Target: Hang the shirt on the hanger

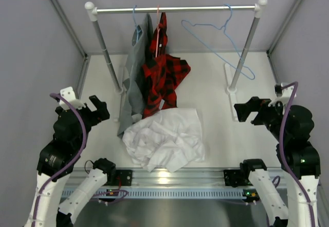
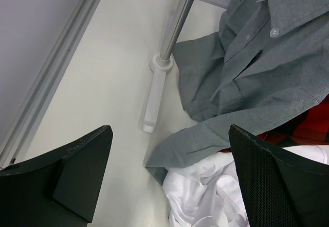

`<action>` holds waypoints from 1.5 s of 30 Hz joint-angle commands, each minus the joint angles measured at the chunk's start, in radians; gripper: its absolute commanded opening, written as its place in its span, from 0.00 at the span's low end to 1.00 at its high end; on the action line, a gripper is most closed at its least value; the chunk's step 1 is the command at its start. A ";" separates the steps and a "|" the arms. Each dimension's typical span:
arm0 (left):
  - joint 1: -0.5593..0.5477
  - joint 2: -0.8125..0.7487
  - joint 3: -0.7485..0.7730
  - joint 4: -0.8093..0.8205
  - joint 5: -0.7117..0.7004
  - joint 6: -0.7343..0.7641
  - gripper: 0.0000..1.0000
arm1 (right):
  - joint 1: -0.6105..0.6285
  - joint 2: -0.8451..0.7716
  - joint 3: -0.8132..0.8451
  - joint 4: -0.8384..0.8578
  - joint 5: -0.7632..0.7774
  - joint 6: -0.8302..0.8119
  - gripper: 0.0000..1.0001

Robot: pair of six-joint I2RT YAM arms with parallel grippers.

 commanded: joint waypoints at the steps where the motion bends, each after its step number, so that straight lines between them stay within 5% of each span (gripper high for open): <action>1: -0.003 -0.008 -0.002 0.013 -0.020 -0.003 0.98 | 0.002 -0.001 -0.004 0.080 -0.021 0.003 0.99; 7: -0.003 -0.010 -0.003 0.013 -0.031 -0.017 0.98 | 0.002 0.013 -0.023 0.109 -0.209 -0.015 1.00; 14: -0.003 -0.023 -0.036 0.021 0.015 -0.057 0.98 | 0.046 0.152 -0.208 0.581 -0.624 0.219 0.99; 21: -0.003 -0.033 -0.076 0.032 0.029 -0.065 0.98 | 0.659 0.431 -0.174 0.553 -0.088 -0.007 1.00; 26: -0.003 -0.022 -0.080 0.029 0.101 -0.049 0.98 | 0.759 0.622 -0.233 0.660 0.149 -0.058 0.99; 37: -0.003 0.026 -0.092 0.004 0.274 -0.060 0.98 | 0.830 0.832 -0.372 0.670 0.183 -0.068 0.93; 40: -0.003 0.053 -0.106 0.004 0.366 -0.072 0.98 | 0.832 0.875 -0.385 0.700 0.149 -0.054 0.57; 41: -0.003 0.069 -0.111 0.004 0.393 -0.075 0.98 | 0.832 0.880 -0.382 0.703 0.152 -0.043 0.26; 43: -0.003 0.082 -0.125 0.006 0.423 -0.079 0.98 | 0.832 0.860 -0.382 0.701 0.224 -0.025 0.01; 45: -0.003 0.104 -0.135 0.006 0.469 -0.079 0.98 | 0.829 0.825 -0.391 0.687 0.326 0.014 0.00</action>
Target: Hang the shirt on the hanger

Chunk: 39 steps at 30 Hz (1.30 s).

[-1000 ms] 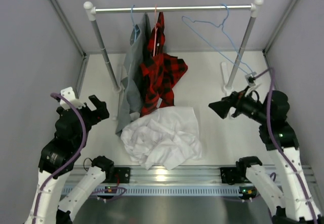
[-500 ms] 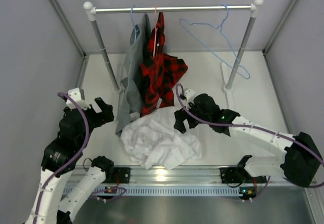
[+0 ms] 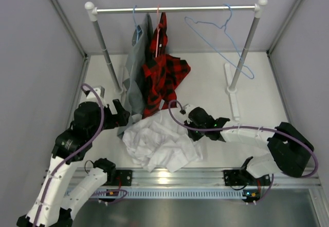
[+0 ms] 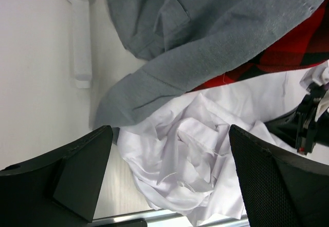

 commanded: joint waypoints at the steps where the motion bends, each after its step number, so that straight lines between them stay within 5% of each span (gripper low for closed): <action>1: -0.002 0.034 -0.032 0.012 0.118 -0.018 0.98 | 0.008 -0.107 -0.010 0.068 0.155 0.056 0.00; 9: -0.004 0.171 -0.156 0.090 0.361 -0.059 0.98 | -0.084 -0.426 -0.012 -0.154 0.422 0.176 0.00; 15: -0.069 0.203 -0.214 0.185 0.392 -0.119 0.97 | -0.112 -0.532 -0.044 -0.208 0.346 0.179 0.13; 16: -0.083 0.211 -0.216 0.188 0.382 -0.126 0.96 | -0.112 -0.543 -0.048 -0.209 0.324 0.175 0.18; 17: -0.100 0.217 -0.214 0.191 0.356 -0.139 0.95 | -0.112 -0.550 -0.050 -0.211 0.303 0.158 0.47; 19: -0.149 0.226 -0.211 0.193 0.320 -0.148 0.88 | -0.112 -0.584 -0.042 -0.216 0.261 0.143 0.89; 20: -0.165 0.235 -0.211 0.193 0.283 -0.152 0.85 | -0.112 -0.593 -0.035 -0.235 0.264 0.132 0.99; 25: -0.255 0.266 -0.202 0.193 0.183 -0.172 0.82 | -0.112 -0.636 0.024 -0.176 0.202 0.080 0.97; 30: -0.283 0.228 -0.190 0.189 0.135 -0.176 0.82 | -0.098 -0.468 0.016 0.045 -0.213 0.057 0.92; 39: -0.281 0.087 -0.135 0.137 0.059 -0.136 0.88 | -0.006 -0.088 0.137 0.268 -0.205 -0.045 0.91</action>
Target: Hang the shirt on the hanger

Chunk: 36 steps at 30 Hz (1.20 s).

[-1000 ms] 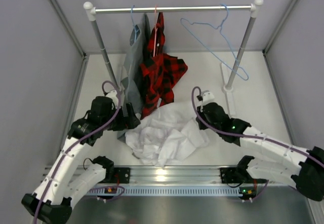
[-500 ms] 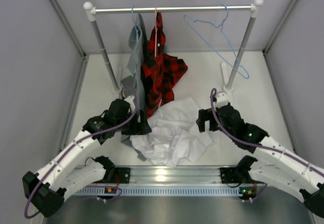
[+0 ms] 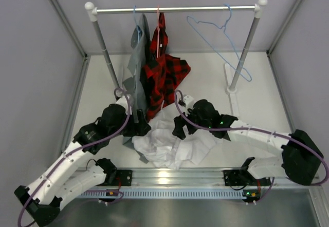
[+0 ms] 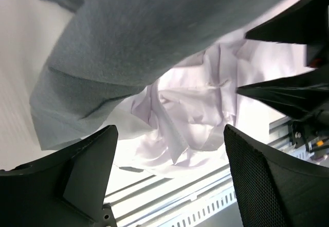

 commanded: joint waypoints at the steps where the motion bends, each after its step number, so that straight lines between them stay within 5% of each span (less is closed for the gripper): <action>1: -0.005 -0.054 0.070 -0.009 -0.086 0.018 0.88 | 0.019 0.089 0.108 0.156 -0.006 -0.082 0.91; 18: -0.004 -0.292 0.069 0.001 -0.294 0.092 0.88 | 0.075 0.110 0.018 -0.174 0.298 0.157 0.80; 24: -0.004 -0.286 0.064 0.006 -0.290 0.092 0.87 | 0.103 0.135 0.002 -0.117 0.291 0.186 0.51; 29: -0.004 -0.303 0.061 0.006 -0.300 0.091 0.87 | 0.112 0.046 0.001 -0.115 0.310 0.183 0.01; 36: -0.004 -0.297 0.063 0.012 -0.294 0.095 0.87 | 0.114 -0.153 -0.021 -0.132 0.378 0.162 0.00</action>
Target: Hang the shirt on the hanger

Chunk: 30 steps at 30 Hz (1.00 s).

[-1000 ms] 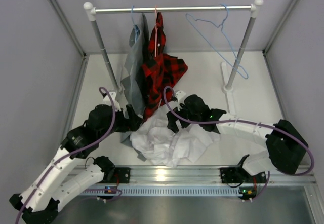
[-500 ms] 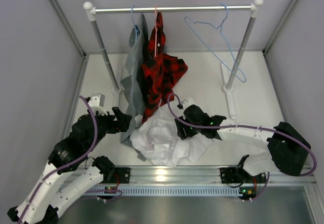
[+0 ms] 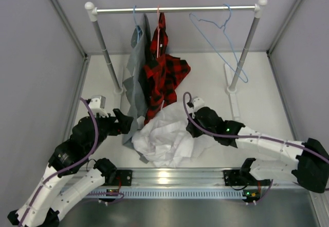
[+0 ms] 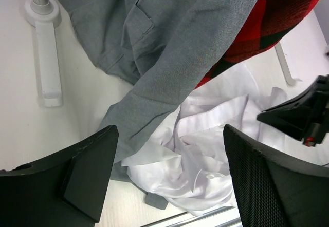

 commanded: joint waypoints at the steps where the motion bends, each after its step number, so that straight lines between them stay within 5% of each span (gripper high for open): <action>1: -0.004 -0.002 -0.001 0.037 -0.006 0.017 0.87 | 0.018 -0.148 -0.007 0.008 0.054 -0.014 0.00; 6: -0.004 0.024 -0.013 0.149 0.138 0.037 0.88 | 0.019 -0.392 -0.047 0.026 0.042 -0.085 0.00; 13: -0.007 0.237 -0.059 0.344 0.566 -0.022 0.88 | 0.019 -0.679 -0.105 -0.018 -0.053 -0.162 0.00; 21: -0.073 0.357 -0.121 0.387 0.540 -0.043 0.86 | 0.019 -0.831 -0.164 0.032 -0.205 -0.182 0.00; 30: -0.209 0.435 -0.177 0.396 0.295 -0.043 0.86 | 0.019 -0.905 -0.176 0.107 -0.380 -0.188 0.00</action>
